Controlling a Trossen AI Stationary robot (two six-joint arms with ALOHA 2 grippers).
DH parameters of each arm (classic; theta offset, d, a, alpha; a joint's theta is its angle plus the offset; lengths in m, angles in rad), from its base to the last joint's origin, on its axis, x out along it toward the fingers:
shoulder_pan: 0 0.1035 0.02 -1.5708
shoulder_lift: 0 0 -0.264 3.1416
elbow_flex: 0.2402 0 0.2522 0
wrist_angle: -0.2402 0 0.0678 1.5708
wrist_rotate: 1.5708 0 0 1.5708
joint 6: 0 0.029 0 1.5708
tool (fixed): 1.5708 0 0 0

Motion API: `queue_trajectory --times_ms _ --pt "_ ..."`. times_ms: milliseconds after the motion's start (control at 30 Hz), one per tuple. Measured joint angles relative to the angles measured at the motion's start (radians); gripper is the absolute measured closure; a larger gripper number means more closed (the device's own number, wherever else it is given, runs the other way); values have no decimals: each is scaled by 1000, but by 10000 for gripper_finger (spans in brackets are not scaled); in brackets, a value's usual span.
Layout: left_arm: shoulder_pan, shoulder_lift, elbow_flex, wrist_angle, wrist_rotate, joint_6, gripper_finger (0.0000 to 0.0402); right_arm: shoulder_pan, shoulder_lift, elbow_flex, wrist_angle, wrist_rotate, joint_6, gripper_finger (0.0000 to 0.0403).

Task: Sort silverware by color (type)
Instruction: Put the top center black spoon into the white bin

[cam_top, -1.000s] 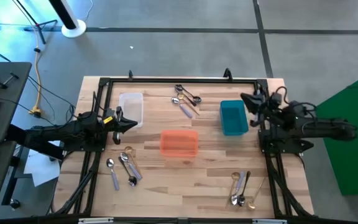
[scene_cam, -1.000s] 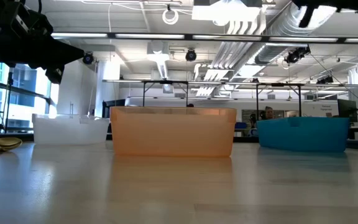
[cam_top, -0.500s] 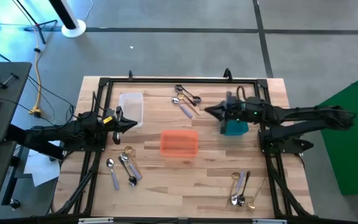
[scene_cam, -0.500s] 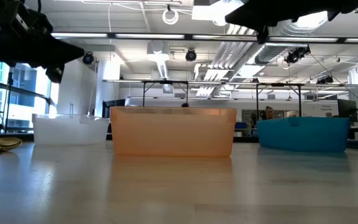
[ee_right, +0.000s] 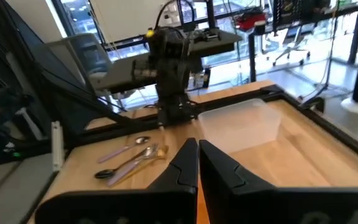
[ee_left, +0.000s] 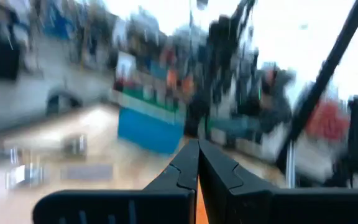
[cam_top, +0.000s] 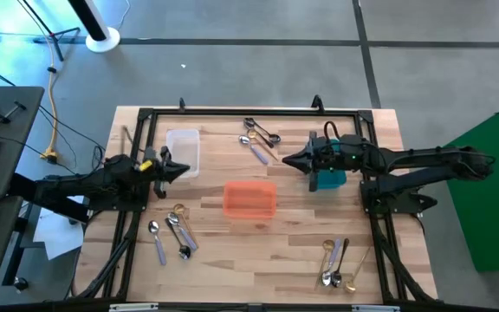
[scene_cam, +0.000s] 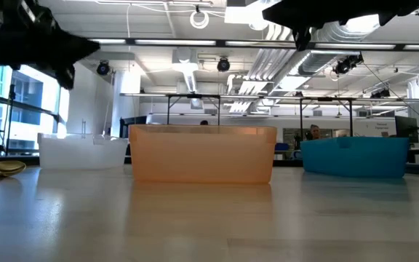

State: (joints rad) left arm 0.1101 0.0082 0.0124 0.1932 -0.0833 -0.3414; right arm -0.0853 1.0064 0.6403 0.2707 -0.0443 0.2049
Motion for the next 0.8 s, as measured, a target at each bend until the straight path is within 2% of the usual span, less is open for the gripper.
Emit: queue_trajectory --times_ms 67,133,267,600,667,800 --pt "1 11 0 149 -92 -15 401 0 0 0 2 -2 10 402" --pt "1 35 12 260 -130 -10 401 0 0 0 10 -2 24 402" --pt "1 143 109 277 -156 -37 401 0 0 0 57 8 30 402" --pt "1 643 447 255 -83 34 401 0 0 0 171 10 80 402" --pt "2 717 507 238 -78 68 401 0 1 0 169 18 107 402" --pt "3 812 590 170 7 190 401 0 27 0 218 24 104 402"
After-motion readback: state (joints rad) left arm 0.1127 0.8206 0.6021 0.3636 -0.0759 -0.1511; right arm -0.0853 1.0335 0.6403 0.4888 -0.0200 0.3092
